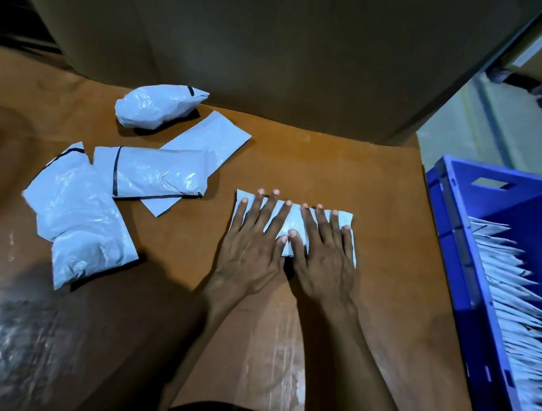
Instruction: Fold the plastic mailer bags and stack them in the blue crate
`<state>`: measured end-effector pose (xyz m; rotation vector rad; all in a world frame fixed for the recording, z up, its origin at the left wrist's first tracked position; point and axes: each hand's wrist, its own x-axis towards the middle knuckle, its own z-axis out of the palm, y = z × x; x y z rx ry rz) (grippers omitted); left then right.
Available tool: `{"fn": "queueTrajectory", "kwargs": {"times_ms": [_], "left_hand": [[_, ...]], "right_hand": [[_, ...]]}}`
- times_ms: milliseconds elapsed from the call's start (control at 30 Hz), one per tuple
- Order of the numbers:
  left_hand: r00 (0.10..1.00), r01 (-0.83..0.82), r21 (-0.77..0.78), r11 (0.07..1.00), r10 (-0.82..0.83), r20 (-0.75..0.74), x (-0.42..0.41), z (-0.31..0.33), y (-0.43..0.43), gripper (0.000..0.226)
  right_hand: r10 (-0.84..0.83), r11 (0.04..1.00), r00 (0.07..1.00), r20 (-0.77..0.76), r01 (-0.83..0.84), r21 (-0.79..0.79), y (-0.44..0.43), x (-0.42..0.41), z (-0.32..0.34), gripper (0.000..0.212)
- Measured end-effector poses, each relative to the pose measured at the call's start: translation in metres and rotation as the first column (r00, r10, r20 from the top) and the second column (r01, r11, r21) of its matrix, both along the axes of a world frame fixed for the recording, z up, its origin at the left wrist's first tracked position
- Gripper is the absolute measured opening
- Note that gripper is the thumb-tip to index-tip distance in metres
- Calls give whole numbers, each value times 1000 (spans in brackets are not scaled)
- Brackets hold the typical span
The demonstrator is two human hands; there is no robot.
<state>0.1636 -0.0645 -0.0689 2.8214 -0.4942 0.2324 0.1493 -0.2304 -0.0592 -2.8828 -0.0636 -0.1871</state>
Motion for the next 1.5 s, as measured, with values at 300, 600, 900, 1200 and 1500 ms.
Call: {"fn": "queueTrajectory", "kwargs": {"times_ms": [300,600,900,1200,1500], "left_hand": [[998,-30,66,997,33,-43,15,-2,-2,69],[997,-20,96,995,27,-78,14,1,-2,72],[993,-3,89,996,14,-119,19,2,-2,72],[994,-26,78,997,34,-102,-2,-3,-4,71],[960,-9,132,991,46,-276,17,-4,0,75]], "right_hand": [[-15,990,1000,18,18,-141,1,17,-2,63],[-33,992,999,22,36,-121,5,14,-3,65],[-37,995,999,-8,36,-88,3,19,-5,65],[-34,999,999,-15,34,-30,3,0,-13,63],[-20,996,974,-228,39,79,3,18,-5,65]]}}
